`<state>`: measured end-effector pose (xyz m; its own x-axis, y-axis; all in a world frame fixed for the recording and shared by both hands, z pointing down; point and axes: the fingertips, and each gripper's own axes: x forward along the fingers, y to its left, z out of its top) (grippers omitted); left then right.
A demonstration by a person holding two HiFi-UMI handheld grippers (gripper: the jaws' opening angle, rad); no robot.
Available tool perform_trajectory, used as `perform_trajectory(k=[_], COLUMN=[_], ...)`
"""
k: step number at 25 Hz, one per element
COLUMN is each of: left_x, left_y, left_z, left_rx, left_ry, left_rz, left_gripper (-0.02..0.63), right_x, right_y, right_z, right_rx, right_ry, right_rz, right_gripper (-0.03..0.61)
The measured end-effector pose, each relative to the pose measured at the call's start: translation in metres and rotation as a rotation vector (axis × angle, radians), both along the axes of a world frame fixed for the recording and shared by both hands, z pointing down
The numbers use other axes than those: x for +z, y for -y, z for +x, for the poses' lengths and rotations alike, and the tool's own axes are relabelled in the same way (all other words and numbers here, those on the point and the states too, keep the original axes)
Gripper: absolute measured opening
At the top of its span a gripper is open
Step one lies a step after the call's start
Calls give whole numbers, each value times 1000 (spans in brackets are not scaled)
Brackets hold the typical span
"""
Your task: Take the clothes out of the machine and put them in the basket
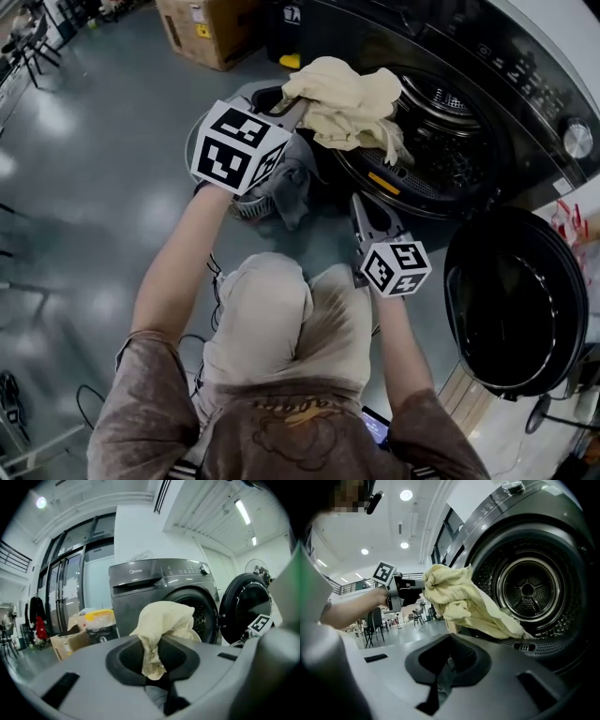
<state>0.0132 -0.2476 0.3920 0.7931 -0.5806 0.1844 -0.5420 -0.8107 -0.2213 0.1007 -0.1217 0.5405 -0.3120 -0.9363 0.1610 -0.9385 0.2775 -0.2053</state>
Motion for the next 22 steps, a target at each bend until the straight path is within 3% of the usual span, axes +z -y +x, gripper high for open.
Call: perform_trajectory(k=[8,14,19,22], left_x=[-29,-30,24,83], left_y=[20,46,74,84], left_z=[-100,-161,-181,-175], left_rx=[-190,-352,-412,-417], left_ry=[-51,5,79,211], left_rz=[29,75,-1,-85], left_gripper=[74,74,77,139], right_x=[-3,1,12,21], right_y=[22,29,30,32], right_z=[-60,-82,-88,-84], right_rx=[-137,-181,-185,-182], right_ry=[-6,-6,-9,-17], right_rz=[3,-4,-30,-46], right_gripper=[-2,-2,-3,-2])
